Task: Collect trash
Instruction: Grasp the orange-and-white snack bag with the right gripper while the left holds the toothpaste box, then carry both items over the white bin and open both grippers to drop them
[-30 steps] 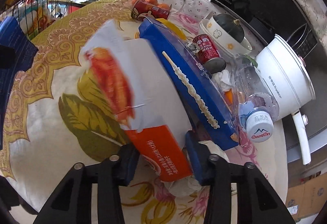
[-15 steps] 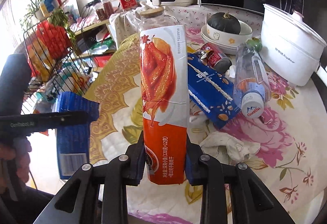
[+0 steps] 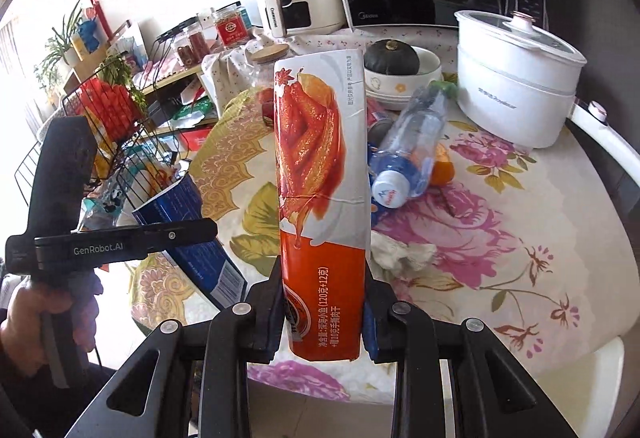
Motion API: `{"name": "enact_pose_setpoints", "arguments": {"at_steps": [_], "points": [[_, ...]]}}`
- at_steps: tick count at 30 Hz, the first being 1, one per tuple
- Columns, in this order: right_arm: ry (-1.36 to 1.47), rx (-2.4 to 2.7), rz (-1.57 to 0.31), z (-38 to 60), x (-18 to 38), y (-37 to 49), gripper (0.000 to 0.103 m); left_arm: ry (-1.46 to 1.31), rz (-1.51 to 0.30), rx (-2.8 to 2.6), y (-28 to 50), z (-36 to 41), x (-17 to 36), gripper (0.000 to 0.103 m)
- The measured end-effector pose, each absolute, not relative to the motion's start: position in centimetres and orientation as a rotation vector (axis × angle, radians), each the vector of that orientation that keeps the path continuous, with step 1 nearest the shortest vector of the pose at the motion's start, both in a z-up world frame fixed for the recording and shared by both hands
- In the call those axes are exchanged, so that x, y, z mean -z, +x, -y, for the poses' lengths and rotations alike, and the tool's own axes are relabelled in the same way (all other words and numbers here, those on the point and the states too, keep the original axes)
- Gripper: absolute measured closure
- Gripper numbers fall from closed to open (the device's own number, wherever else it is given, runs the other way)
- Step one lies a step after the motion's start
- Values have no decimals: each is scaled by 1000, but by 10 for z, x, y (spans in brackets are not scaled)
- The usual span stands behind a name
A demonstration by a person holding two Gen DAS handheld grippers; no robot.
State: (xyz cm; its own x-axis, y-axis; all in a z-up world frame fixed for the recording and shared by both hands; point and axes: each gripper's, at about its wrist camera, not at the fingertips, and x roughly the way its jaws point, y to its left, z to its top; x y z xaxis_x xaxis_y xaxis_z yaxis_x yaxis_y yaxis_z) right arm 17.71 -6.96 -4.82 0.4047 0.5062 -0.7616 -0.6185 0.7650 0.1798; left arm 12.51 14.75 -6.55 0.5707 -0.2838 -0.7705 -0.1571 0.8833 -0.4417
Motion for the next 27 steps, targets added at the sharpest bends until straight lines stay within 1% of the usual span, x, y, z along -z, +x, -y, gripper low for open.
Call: {"name": "enact_pose_setpoints", "arguments": {"at_steps": [5, 19, 27], "points": [[-110, -626, -920, 109, 45, 179, 71, -442, -974, 91, 136, -129, 67, 57], [-67, -510, -896, 189, 30, 162, 71, -448, -904, 159, 133, -103, 48, 58], [-15, -399, -920, 238, 31, 155, 71, -438, -881, 277, 134, -60, 32, 58]]}}
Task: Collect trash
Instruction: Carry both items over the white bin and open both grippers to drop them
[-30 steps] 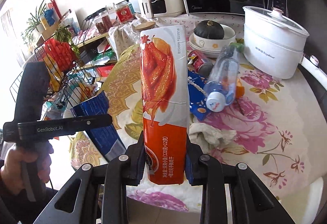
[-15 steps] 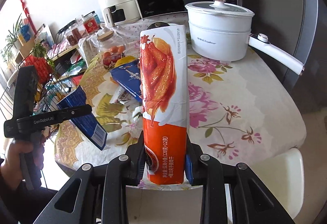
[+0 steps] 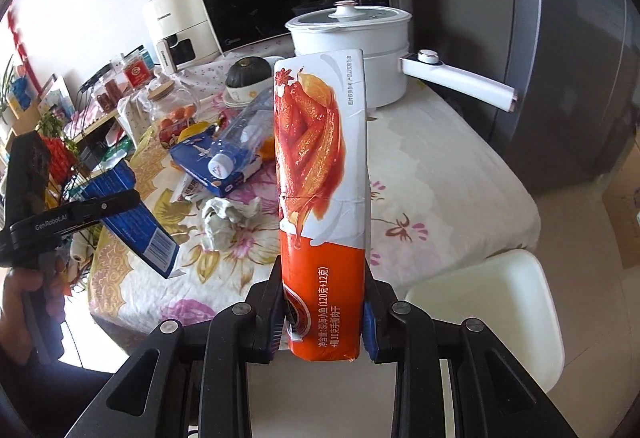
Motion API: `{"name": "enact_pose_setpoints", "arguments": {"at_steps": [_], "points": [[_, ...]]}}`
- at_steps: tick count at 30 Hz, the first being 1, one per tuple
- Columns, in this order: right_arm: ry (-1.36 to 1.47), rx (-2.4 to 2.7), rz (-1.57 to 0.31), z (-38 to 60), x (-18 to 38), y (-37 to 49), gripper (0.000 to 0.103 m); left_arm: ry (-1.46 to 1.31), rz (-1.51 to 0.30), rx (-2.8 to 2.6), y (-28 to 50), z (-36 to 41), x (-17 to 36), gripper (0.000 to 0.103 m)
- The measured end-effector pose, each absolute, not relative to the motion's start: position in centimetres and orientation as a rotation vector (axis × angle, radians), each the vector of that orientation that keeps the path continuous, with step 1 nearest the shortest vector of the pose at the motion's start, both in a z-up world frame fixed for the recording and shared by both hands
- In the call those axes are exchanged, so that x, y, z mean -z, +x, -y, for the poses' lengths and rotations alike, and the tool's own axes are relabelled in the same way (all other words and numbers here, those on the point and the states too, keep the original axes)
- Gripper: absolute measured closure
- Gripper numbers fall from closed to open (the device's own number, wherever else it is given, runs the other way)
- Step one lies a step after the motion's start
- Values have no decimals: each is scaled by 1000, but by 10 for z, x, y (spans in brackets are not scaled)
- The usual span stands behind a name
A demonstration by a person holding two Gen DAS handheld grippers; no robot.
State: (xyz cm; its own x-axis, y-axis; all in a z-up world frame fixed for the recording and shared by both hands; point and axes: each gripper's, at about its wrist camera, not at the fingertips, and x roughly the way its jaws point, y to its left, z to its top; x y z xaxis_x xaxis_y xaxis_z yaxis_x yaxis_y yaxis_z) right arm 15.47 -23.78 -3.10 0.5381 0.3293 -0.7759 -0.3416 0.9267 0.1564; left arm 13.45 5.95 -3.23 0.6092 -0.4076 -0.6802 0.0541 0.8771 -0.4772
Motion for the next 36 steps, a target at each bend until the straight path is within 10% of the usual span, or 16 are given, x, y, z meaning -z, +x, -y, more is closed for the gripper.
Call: {"name": "enact_pose_setpoints", "arguments": {"at_steps": [36], "points": [[167, -34, -1213, 452, 123, 125, 71, -221, -894, 725, 165, 212, 79, 57]]}}
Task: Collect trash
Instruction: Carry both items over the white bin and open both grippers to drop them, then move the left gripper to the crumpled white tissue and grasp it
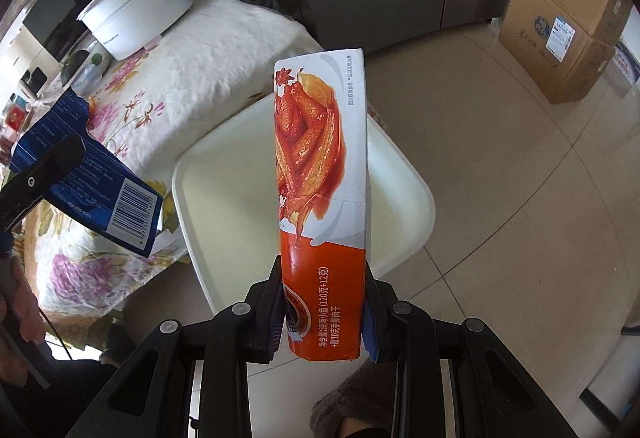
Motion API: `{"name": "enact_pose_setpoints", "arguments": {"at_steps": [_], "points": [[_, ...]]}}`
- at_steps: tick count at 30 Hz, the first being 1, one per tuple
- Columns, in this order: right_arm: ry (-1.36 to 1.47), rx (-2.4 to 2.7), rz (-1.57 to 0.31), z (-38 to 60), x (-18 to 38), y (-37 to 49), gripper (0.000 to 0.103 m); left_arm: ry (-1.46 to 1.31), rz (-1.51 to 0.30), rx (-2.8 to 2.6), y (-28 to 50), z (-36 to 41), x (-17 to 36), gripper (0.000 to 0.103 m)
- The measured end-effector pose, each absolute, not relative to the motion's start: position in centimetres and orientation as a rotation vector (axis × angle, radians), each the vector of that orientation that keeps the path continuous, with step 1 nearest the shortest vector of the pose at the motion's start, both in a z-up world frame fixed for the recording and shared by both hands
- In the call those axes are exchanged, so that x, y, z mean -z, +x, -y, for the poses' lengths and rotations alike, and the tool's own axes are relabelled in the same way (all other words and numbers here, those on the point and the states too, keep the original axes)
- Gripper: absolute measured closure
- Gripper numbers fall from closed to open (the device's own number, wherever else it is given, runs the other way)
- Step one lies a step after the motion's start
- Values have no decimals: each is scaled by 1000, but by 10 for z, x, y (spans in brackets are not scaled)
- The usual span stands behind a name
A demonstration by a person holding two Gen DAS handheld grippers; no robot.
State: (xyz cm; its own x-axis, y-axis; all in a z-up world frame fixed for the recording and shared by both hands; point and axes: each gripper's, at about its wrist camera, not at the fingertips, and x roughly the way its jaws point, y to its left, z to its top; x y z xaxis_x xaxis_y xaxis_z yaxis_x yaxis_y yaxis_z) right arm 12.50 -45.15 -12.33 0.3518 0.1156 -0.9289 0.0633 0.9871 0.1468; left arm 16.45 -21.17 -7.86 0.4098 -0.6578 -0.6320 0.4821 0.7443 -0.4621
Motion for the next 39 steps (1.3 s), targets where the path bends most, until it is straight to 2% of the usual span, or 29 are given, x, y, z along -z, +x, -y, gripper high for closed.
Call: {"name": "enact_pose_setpoints", "arguments": {"at_steps": [7, 9, 10, 11, 28, 31, 32, 33, 39], "points": [[161, -24, -1225, 456, 130, 125, 71, -194, -895, 716, 173, 223, 97, 56], [158, -19, -1225, 455, 130, 126, 71, -178, -916, 693, 175, 224, 100, 45], [162, -17, -1224, 455, 131, 126, 71, -175, -929, 678, 176, 224, 102, 32], [165, -15, -1224, 455, 130, 127, 71, -171, -928, 655, 176, 222, 101, 25], [136, -19, -1208, 434, 122, 137, 70, -76, -945, 556, 169, 186, 90, 19], [131, 15, -1197, 429, 119, 141, 55, -64, -956, 525, 170, 177, 89, 17], [138, 20, -1193, 427, 117, 142, 41, -60, -961, 513, 170, 174, 89, 15], [143, 21, -1185, 426, 115, 143, 33, -55, -965, 500, 171, 170, 89, 14], [135, -4, -1188, 413, 109, 153, 31, -18, -980, 451, 170, 152, 87, 12]]}}
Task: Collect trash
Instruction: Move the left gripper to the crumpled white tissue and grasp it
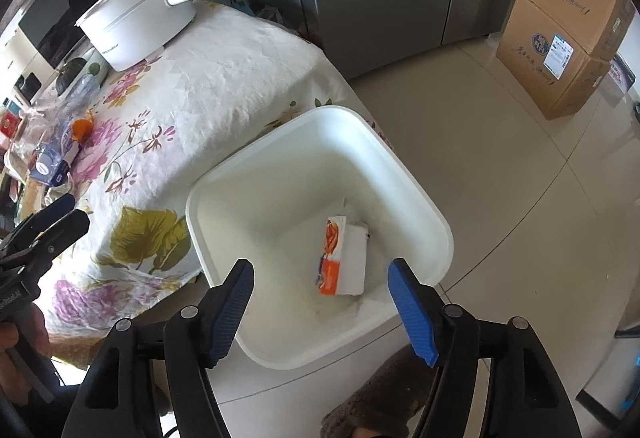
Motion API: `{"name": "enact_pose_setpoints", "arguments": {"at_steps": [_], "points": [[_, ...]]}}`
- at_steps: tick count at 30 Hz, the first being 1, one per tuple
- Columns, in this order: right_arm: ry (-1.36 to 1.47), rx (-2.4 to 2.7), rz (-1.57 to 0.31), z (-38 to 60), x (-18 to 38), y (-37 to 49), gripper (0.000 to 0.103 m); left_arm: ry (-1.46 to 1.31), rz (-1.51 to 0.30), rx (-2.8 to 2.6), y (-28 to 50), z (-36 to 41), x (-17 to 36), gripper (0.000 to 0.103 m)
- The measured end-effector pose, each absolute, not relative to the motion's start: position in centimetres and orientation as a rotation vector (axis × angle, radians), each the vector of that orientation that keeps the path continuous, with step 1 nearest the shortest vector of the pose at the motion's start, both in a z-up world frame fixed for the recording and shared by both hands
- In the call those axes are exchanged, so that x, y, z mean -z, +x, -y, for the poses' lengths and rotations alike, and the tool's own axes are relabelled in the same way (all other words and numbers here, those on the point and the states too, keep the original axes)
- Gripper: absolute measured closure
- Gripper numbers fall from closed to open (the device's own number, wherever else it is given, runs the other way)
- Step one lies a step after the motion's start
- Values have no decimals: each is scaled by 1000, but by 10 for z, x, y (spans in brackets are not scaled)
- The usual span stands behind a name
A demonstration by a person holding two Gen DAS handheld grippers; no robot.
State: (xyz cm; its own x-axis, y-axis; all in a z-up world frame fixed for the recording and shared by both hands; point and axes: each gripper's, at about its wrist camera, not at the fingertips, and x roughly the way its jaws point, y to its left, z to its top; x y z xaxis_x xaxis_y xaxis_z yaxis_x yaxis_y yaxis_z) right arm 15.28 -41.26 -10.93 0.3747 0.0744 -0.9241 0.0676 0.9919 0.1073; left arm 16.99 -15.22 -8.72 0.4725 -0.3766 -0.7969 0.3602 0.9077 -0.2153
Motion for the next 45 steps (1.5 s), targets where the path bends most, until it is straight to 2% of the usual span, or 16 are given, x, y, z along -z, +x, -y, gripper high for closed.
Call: {"name": "enact_pose_setpoints", "arguments": {"at_steps": [16, 24, 33, 45], "points": [[47, -58, -1180, 348, 96, 178, 23, -27, -984, 331, 166, 79, 74, 7], [16, -111, -1174, 300, 93, 192, 20, -43, -995, 231, 168, 28, 72, 1], [10, -157, -1189, 251, 98, 208, 19, -85, -1064, 70, 179, -23, 96, 1], [17, -169, -1217, 226, 109, 218, 18, -198, -1084, 64, 212, -27, 130, 1]]}}
